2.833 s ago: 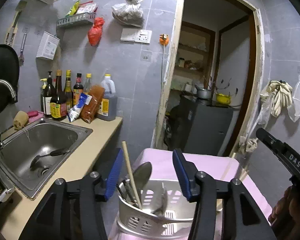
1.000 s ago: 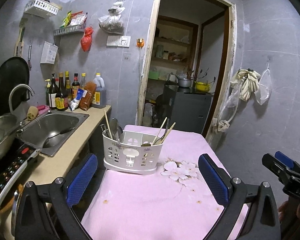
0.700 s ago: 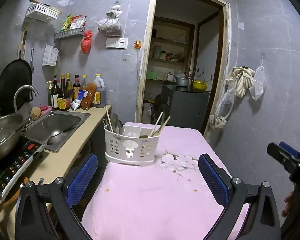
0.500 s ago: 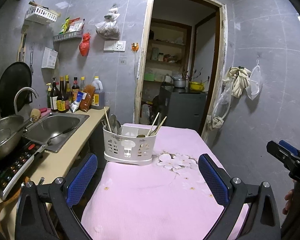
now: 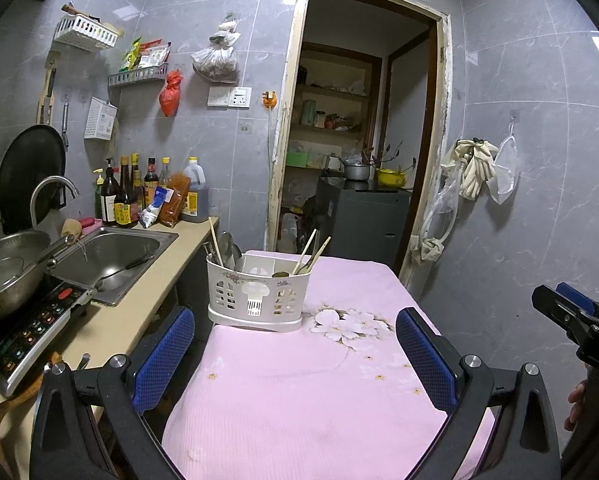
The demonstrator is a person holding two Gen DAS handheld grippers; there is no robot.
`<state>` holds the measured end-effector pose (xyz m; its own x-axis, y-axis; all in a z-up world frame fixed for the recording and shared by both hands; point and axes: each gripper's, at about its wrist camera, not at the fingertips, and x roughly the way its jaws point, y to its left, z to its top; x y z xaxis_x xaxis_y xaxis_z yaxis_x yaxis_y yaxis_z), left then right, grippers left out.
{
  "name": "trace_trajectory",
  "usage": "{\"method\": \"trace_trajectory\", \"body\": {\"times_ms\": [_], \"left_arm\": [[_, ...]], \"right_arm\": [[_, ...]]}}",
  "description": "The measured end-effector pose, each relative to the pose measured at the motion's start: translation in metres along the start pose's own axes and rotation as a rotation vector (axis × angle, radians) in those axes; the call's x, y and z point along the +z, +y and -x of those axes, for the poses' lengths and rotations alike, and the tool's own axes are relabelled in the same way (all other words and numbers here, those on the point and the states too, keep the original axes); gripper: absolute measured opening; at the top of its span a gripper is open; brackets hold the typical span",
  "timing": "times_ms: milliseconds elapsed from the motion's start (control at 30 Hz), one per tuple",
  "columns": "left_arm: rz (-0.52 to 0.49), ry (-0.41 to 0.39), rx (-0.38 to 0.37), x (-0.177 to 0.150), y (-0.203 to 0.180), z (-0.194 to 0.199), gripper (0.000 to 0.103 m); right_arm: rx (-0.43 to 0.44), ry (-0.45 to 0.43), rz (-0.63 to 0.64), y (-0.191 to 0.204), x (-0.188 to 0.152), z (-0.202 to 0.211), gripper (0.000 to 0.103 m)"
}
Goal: Organize utensils
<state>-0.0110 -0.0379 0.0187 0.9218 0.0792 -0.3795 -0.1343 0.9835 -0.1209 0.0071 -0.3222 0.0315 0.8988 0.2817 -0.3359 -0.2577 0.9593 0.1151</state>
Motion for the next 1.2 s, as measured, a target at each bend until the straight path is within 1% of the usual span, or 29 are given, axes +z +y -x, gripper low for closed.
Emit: {"method": "trace_trajectory", "body": {"times_ms": [267,1200], "left_arm": [[0.004,0.002,0.004,0.0006,-0.0001,0.0061,0.102],[0.004,0.001,0.004,-0.0001,0.0006,0.0052,0.102]], "right_arm": [[0.007,0.007,0.011,0.0049,0.0003,0.0047,0.101],[0.007,0.008,0.011,0.0063,0.0005,0.0064,0.101]]}}
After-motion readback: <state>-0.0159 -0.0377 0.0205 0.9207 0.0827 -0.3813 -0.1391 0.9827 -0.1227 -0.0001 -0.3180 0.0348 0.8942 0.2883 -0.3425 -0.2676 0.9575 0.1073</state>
